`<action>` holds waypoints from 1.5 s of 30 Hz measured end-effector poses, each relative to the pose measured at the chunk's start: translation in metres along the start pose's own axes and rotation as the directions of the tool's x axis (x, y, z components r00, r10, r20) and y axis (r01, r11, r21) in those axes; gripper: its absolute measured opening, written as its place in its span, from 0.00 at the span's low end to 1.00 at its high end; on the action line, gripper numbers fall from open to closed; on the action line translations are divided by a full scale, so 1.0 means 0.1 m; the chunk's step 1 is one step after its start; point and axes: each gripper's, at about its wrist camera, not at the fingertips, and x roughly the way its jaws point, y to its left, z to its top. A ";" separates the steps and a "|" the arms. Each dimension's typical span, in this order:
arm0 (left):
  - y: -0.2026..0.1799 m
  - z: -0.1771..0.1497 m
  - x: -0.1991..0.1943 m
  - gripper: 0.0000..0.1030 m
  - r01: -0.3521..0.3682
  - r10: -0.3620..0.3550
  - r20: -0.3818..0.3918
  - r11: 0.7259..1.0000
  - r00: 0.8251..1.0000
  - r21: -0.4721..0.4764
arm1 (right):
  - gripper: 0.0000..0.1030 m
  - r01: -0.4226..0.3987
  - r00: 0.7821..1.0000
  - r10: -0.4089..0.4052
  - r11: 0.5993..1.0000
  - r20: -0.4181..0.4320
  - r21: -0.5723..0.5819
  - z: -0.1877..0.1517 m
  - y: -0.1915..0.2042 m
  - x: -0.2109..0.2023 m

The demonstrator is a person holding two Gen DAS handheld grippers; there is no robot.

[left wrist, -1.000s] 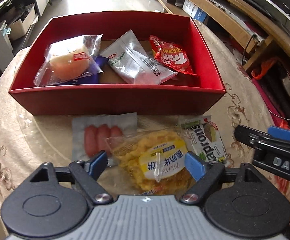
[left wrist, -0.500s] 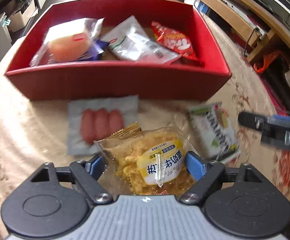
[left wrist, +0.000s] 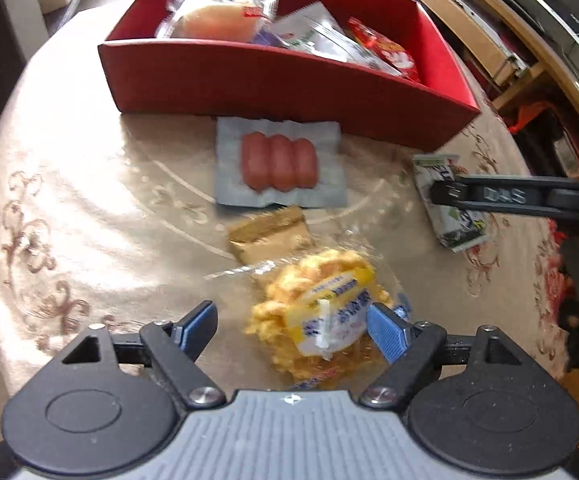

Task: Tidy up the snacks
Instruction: 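Grasp the yellow cracker bag with the left tool while the right tool grasps the Kaprons packet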

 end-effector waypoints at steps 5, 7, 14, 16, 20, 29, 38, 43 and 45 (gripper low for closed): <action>0.03 0.06 -0.07 0.77 0.017 -0.017 0.030 1.000 0.999 0.014 | 0.81 0.012 1.000 -0.013 0.999 -0.026 -0.043 -0.02 0.07 0.13; 0.12 0.11 -0.15 0.77 0.034 -0.034 0.048 0.999 0.998 0.004 | 0.79 0.023 0.999 -0.025 0.998 -0.024 -0.063 -0.05 0.09 0.16; 0.40 0.13 -0.29 0.77 0.037 -0.035 0.071 0.999 0.997 -0.030 | 0.62 0.019 1.000 -0.021 0.990 -0.014 -0.140 -0.19 0.13 0.04; 0.57 0.18 -0.36 0.77 0.055 -0.047 0.088 0.994 0.995 -0.093 | 0.62 0.003 1.000 -0.004 0.992 -0.011 -0.128 -0.21 0.09 0.00; 0.77 0.26 -0.39 0.78 0.119 -0.104 0.084 0.971 0.991 -0.206 | 0.62 -0.014 0.999 0.016 0.997 0.030 -0.079 -0.18 -0.07 -0.15; 0.09 0.10 -0.14 0.78 0.102 -0.102 -0.005 0.994 0.995 -0.027 | 0.62 -0.039 0.998 0.041 0.998 0.056 -0.047 -0.16 -0.17 -0.24; -0.12 -0.06 -0.16 0.79 0.004 0.006 0.052 0.982 0.999 -0.187 | 0.63 -0.056 0.996 0.059 0.997 0.060 -0.051 -0.20 -0.17 -0.29; -0.41 -0.15 -0.18 0.81 -0.076 0.078 0.048 0.996 0.996 -0.051 | 0.63 -0.077 0.994 0.079 0.996 0.072 -0.039 -0.22 -0.25 -0.37; -0.43 -0.14 -0.15 0.83 -0.080 0.085 0.034 0.990 0.996 -0.119 | 0.63 -0.085 0.993 0.088 0.995 0.078 -0.047 -0.24 -0.25 -0.40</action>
